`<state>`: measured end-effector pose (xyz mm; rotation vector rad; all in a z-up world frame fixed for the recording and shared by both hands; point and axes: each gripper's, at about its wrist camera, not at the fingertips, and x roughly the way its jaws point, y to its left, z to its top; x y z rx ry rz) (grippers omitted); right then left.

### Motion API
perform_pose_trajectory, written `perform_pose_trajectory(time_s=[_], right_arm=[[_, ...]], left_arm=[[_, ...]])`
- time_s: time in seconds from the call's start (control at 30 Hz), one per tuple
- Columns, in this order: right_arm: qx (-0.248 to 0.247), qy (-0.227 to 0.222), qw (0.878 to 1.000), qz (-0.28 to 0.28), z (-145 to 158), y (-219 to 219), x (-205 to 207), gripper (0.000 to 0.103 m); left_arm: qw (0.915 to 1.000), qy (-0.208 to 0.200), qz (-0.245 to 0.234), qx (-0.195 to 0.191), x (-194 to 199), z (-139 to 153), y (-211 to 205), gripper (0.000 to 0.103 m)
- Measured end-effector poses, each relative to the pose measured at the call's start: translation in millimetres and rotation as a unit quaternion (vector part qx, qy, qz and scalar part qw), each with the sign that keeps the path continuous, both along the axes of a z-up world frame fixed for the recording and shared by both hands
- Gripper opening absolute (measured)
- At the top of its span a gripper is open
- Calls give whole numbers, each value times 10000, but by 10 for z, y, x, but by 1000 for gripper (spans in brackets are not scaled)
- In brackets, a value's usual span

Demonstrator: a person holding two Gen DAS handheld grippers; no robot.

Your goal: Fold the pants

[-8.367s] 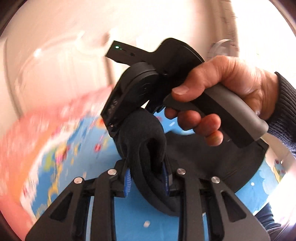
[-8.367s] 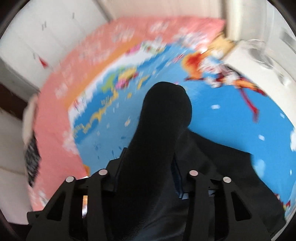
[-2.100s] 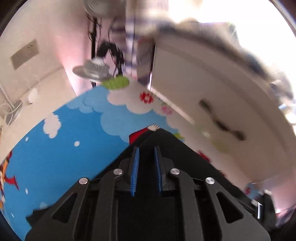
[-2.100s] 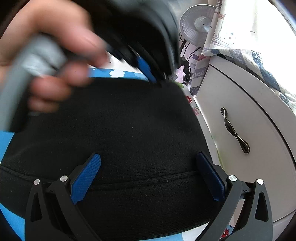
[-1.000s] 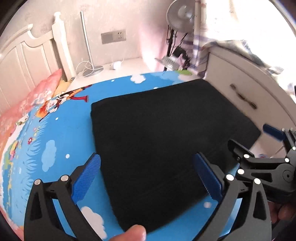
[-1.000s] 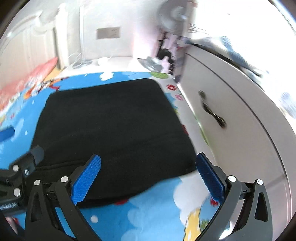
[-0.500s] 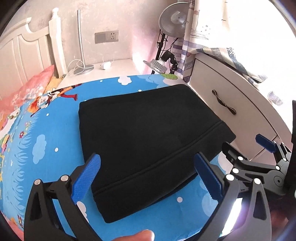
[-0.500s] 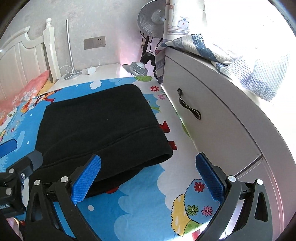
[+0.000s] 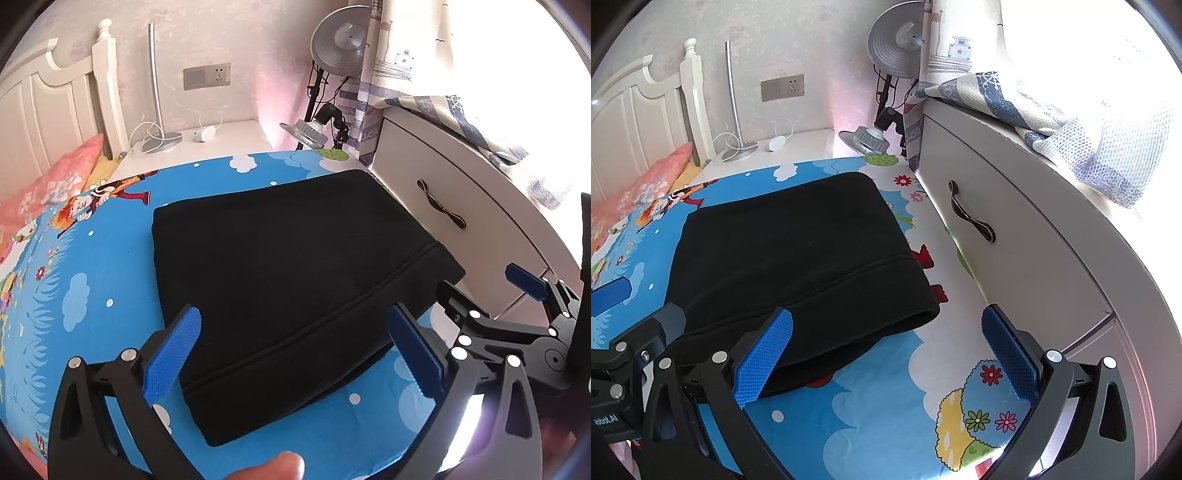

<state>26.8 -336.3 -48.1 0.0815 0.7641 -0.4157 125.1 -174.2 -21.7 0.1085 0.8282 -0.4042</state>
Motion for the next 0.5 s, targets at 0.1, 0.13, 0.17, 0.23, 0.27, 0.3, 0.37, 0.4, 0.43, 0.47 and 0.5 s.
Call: perform_pose_trajectory(time_s=[0.1, 0.13, 0.17, 0.23, 0.27, 0.3, 0.37, 0.4, 0.43, 0.47, 0.5], right_arm=[[2, 1, 10000, -6, -1, 2, -4, 99], [3, 4, 10000, -3, -1, 3, -3, 99], [0, 2, 10000, -9, -1, 5, -5, 99], [3, -3, 10000, -5, -1, 3, -4, 99], [-1, -2, 10000, -8, -2, 3, -4, 99], [-4, -5, 10000, -6, -1, 8, -4, 99], [-8, -7, 10000, 0, -3, 12, -5, 99], [-7, -8, 10000, 4, -4, 14, -8, 99], [-6, -5, 10000, 2, -4, 13, -8, 99], [-6, -4, 10000, 2, -6, 18, -10, 99], [-6, -3, 10000, 4, -6, 19, -10, 99]], left_arm=[[10000, -5, 34, -7, 1, 2, -6, 101], [10000, -23, 56, 7, 1, 5, -8, 101], [10000, -27, 61, 5, -1, 7, -2, 101], [10000, -19, 65, -21, 2, 9, 10, 101], [10000, -27, 64, -22, 1, 13, 14, 101], [10000, -41, 60, -13, -2, 15, 14, 101], [10000, -56, 64, -6, -6, 18, 13, 101], [10000, -55, 65, -8, -6, 18, 19, 101], [10000, -56, 52, -4, -8, 18, 17, 101], [10000, -60, 61, -1, -7, 19, 17, 101], [10000, -58, 70, -4, -5, 21, 17, 101]])
